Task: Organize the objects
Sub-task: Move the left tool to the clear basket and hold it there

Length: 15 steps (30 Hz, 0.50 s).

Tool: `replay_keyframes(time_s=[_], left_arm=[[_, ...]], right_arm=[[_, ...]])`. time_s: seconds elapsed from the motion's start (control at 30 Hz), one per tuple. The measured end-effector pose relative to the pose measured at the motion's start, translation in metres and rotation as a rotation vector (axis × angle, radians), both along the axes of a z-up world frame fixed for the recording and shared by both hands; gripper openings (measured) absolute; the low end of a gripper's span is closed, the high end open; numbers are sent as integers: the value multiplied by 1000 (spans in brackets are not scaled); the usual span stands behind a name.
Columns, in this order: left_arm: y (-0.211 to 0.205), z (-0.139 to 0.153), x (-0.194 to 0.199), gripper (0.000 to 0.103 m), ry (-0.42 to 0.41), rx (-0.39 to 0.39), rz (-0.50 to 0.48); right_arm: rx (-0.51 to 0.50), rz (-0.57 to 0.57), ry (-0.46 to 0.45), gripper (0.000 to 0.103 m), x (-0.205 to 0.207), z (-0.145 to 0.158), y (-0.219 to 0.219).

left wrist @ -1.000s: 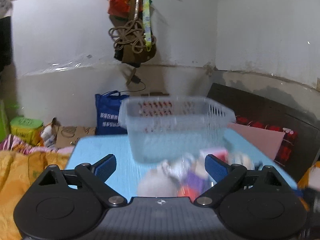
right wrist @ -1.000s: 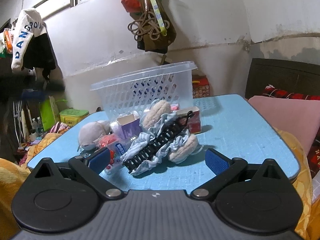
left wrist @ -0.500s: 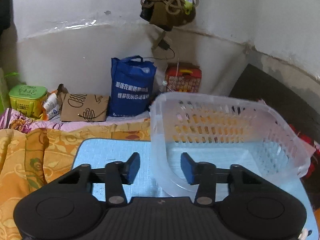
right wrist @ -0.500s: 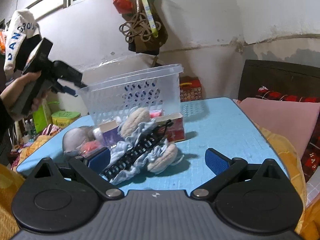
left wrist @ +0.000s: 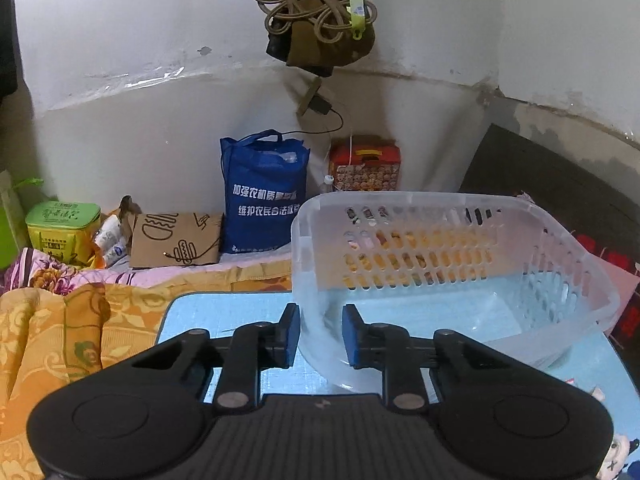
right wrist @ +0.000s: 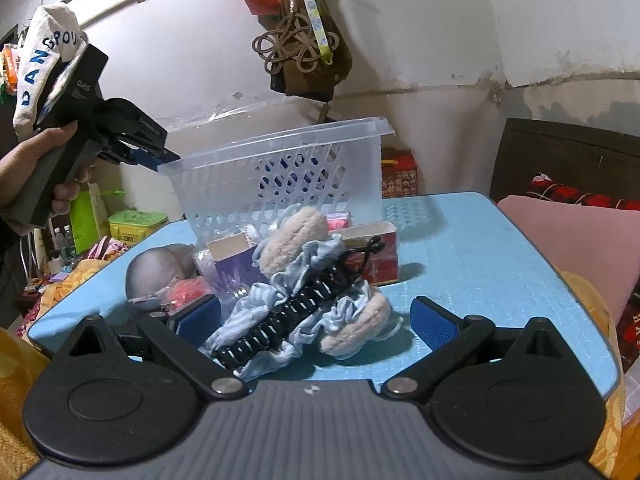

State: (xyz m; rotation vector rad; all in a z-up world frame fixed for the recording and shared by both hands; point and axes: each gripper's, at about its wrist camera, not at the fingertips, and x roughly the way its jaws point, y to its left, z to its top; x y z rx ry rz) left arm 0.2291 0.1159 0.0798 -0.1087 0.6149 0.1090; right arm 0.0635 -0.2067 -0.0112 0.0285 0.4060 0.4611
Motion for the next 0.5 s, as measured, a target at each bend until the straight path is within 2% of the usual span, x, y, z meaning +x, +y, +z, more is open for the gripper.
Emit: replay_keyframes(time_s=[0.23, 0.3, 0.37, 0.5], left_arm=[[-11, -1, -2, 24, -9, 69, 18], [-10, 0, -1, 24, -10, 72, 20], [-9, 0, -1, 24, -11, 63, 19], [-6, 0, -1, 24, -15, 59, 16]], right_arm=[[-18, -2, -5, 103, -3, -1, 3], [-20, 1, -1, 97, -1, 0, 4], [-22, -4, 0, 86, 3, 1, 6], [-35, -29, -33, 86, 9, 9, 14]])
